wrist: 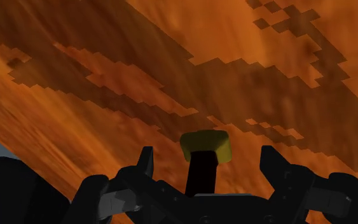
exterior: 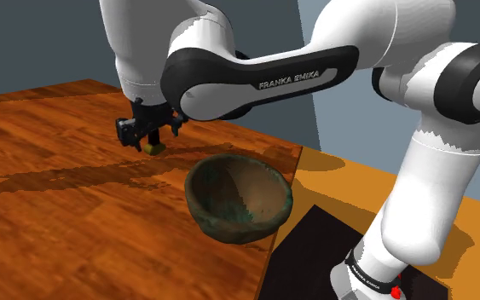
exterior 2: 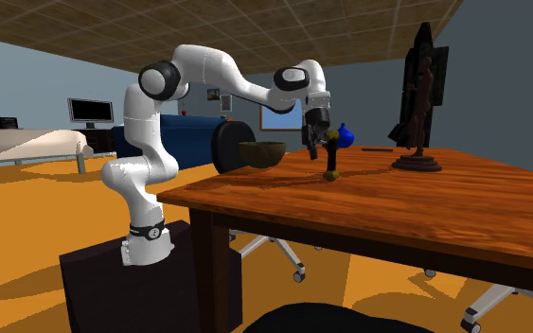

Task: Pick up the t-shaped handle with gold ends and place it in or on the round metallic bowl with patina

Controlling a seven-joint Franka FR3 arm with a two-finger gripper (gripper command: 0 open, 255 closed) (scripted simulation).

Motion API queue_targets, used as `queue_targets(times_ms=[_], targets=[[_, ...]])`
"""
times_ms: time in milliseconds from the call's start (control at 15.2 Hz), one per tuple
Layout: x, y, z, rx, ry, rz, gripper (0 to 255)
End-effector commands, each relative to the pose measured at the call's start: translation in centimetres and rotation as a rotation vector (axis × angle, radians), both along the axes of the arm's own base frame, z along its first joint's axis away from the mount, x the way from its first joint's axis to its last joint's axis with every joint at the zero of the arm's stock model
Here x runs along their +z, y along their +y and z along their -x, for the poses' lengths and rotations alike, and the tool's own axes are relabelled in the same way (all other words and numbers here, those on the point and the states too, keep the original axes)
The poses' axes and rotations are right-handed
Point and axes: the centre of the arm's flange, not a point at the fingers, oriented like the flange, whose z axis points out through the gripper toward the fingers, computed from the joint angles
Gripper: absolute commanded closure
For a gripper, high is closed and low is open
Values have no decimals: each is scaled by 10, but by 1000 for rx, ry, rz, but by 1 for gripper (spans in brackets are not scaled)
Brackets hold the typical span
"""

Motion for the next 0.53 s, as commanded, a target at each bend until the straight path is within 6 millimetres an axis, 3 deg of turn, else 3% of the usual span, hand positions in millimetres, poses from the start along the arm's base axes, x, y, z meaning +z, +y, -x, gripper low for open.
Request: queue_targets(times_ms=[0,330,462], targets=[[-9,3,-5,-1,-4,5,0],[-36,-4,-15,-1,-4,5,0],[-36,-4,-15,-1,-4,5,0]])
